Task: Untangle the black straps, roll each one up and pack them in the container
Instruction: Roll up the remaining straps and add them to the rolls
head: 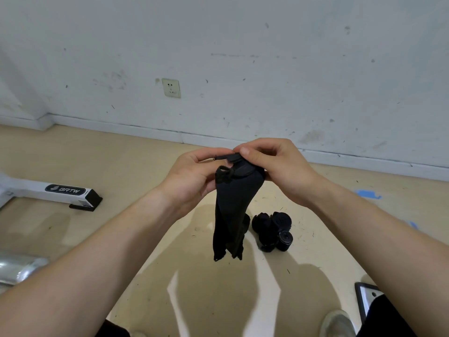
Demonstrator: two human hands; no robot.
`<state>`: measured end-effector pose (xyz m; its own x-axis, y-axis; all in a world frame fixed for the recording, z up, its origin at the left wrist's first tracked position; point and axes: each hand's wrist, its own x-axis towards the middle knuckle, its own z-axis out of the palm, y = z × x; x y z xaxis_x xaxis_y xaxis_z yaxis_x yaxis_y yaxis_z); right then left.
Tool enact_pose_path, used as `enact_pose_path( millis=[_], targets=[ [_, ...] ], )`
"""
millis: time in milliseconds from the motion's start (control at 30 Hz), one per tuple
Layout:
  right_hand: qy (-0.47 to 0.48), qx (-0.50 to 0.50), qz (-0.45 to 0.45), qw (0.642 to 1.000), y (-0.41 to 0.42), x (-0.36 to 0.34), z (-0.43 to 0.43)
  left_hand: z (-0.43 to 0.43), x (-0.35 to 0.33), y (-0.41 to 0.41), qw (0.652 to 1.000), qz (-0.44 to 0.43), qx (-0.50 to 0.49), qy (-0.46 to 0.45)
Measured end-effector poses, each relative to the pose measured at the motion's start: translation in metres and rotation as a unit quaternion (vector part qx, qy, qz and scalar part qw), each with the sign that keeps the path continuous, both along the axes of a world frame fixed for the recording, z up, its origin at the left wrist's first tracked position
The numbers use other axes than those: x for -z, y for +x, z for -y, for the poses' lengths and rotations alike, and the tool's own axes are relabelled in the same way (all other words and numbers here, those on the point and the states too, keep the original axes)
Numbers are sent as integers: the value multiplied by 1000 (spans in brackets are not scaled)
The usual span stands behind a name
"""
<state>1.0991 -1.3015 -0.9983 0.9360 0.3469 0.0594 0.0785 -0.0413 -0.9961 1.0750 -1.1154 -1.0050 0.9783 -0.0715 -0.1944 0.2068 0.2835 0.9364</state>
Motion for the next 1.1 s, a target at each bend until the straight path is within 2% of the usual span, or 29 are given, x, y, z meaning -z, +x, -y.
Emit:
enact_pose_path(
  millis=[233,433,500,600,667,833,1000,1100],
  targets=[
    [-30,71,-21,997,5,9,3,1,-2,-1,1000,-6,14,8],
    [-40,61,-15,997,3,11,2,4,-2,-3,999,-5,23,46],
    [-43,70,-19,996,2,13,0,4,0,-2,996,7,14,89],
    [-48,91,-29,994,2,15,-1,1,-2,-2,974,67,28,213],
    [-48,95,-32,994,1,16,-1,1,-4,-3,964,89,45,245],
    [-2,63,-76,995,-2,13,-3,0,-3,0,952,119,13,283],
    [-60,2,-79,995,-3,4,5,4,-1,1,950,124,-23,286],
    [9,-20,-100,995,-3,3,6,1,-2,3,952,132,-20,274]
  ],
)
